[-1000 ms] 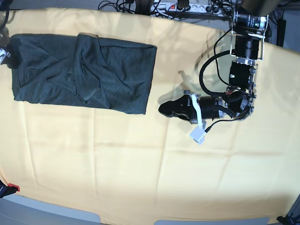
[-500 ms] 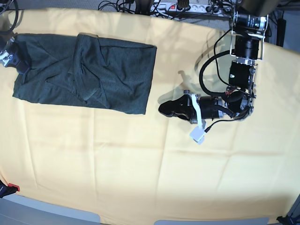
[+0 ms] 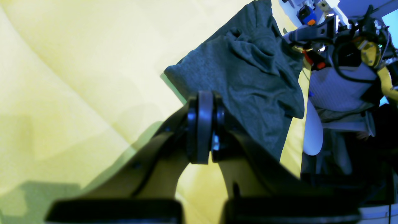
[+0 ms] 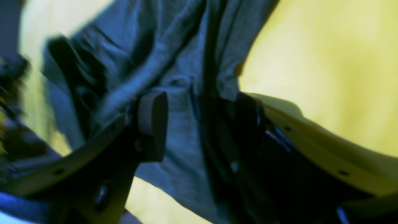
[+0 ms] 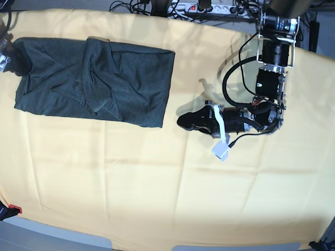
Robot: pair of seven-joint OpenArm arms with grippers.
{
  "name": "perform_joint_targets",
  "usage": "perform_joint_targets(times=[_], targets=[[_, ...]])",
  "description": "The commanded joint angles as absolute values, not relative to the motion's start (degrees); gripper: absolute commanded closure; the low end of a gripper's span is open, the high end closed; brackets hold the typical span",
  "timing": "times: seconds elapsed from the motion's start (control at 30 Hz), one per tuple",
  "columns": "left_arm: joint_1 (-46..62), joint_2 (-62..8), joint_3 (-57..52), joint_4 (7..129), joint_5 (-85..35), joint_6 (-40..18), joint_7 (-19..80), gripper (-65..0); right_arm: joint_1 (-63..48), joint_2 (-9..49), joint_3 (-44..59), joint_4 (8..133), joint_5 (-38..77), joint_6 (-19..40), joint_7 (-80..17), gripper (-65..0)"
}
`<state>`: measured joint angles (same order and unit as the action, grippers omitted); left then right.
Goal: Fold the T-shirt properly
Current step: 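Grasp the collar end of the folded shirt with the right gripper, then fold the collar end with the right gripper over the shirt toward the left gripper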
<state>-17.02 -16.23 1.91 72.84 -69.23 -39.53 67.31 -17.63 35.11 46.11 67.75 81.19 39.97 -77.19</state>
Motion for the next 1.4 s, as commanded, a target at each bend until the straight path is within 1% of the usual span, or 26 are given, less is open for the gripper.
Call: perform_joint_targets(times=[0.0,0.1,0.17,0.3,0.5,0.8,1.03,1.1,1.17,1.23,1.27,1.33,1.37], targets=[[-18.6,-16.5,1.7,73.9,-71.0,-40.0,66.4,0.0,-17.5,37.2,46.5,68.2,79.4,40.0,-75.2,-36.4],[-18.6,-16.5,1.7,73.9,-71.0,-40.0,66.5,0.0,-17.5,36.9,46.5,68.2,71.6,40.0,-70.7,-36.4],[-18.6,-16.5,1.7,73.9,-71.1,-40.0,66.4,0.0,-17.5,35.9,46.5,68.2,70.3,40.0,-70.0,-36.4],[-18.6,-16.5,1.7,73.9,-71.1,-40.0,66.4,0.0,-17.5,32.3,46.5,68.2,74.2,40.0,-71.0,-36.3],[-18.6,-16.5,1.7,73.9,-71.3,-40.0,66.4,0.0,-17.5,27.8,45.1,68.2,85.0,40.0,-79.3,-36.2],[-18.6,-16.5,1.7,73.9,-71.5,-40.0,66.4,0.0,-15.5,26.4,35.4,68.2,85.0,40.0,-80.0,-36.2],[-18.6,-16.5,1.7,73.9,-71.5,-40.0,66.4,0.0,-12.7,25.1,34.0,68.2,85.0,40.0,-80.0,-36.2],[-18.6,-16.5,1.7,73.9,-71.5,-40.0,66.4,0.0,-12.7,25.1,34.0,68.2,85.0,40.0,-80.0,-35.1],[-18.6,-16.5,1.7,73.9,-71.5,-40.0,66.4,0.0,-12.7,25.1,34.0,68.2,85.0,40.0,-80.0,-31.2],[-18.6,-16.5,1.7,73.9,-71.5,-40.0,66.4,0.0,-12.7,25.1,34.0,68.2,85.0,40.0,-80.0,-24.1],[-18.6,-16.5,1.7,73.9,-71.5,-40.0,66.4,0.0,-12.7,25.1,34.0,68.2,85.0,40.0,-80.0,-18.1],[-18.6,-16.5,1.7,73.9,-71.5,-40.0,66.4,0.0,-12.6,25.1,34.0,68.2,85.0,40.0,-80.0,-2.5],[-18.6,-16.5,1.7,73.9,-71.5,-40.0,66.2,0.0,-12.5,25.1,34.0,68.2,85.0,40.0,-80.0,0.0]])
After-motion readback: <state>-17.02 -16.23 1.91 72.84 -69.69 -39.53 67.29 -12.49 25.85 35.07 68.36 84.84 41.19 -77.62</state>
